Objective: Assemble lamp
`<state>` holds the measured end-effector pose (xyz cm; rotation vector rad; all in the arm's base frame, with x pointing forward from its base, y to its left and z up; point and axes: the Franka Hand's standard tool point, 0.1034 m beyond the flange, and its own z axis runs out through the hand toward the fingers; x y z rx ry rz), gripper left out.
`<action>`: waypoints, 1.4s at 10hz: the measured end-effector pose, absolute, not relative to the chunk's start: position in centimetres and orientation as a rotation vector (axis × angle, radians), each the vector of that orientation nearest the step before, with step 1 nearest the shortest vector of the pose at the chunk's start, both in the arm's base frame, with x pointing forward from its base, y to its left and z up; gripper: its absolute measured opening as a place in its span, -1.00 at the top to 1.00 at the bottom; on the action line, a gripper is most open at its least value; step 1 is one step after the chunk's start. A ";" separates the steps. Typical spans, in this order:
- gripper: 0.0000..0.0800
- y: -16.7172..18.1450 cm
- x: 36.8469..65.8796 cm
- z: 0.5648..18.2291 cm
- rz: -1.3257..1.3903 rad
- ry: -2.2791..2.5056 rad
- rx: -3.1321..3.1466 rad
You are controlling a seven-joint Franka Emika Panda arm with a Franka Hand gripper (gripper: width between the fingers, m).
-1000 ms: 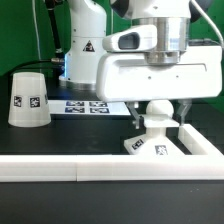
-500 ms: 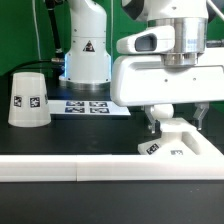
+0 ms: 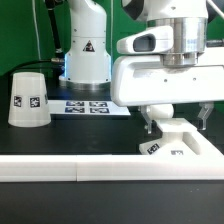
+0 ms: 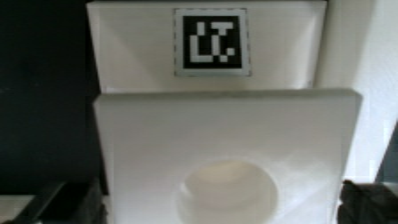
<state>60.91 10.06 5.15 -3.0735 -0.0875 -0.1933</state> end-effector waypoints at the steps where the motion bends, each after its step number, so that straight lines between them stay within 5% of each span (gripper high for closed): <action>1: -0.73 10.1 60.9 5.2 -0.193 -0.088 -3.074; 4: -0.74 9.7 59.0 6.6 -0.169 -0.067 -3.074; 10: -0.75 14.6 48.5 8.1 -0.080 0.038 -3.094; 14: -0.75 14.5 48.7 8.0 -0.073 0.038 -3.089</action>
Offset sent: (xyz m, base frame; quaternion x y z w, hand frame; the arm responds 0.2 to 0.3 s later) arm -0.0426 -0.0045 0.0198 0.0151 -0.0362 0.0449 0.9982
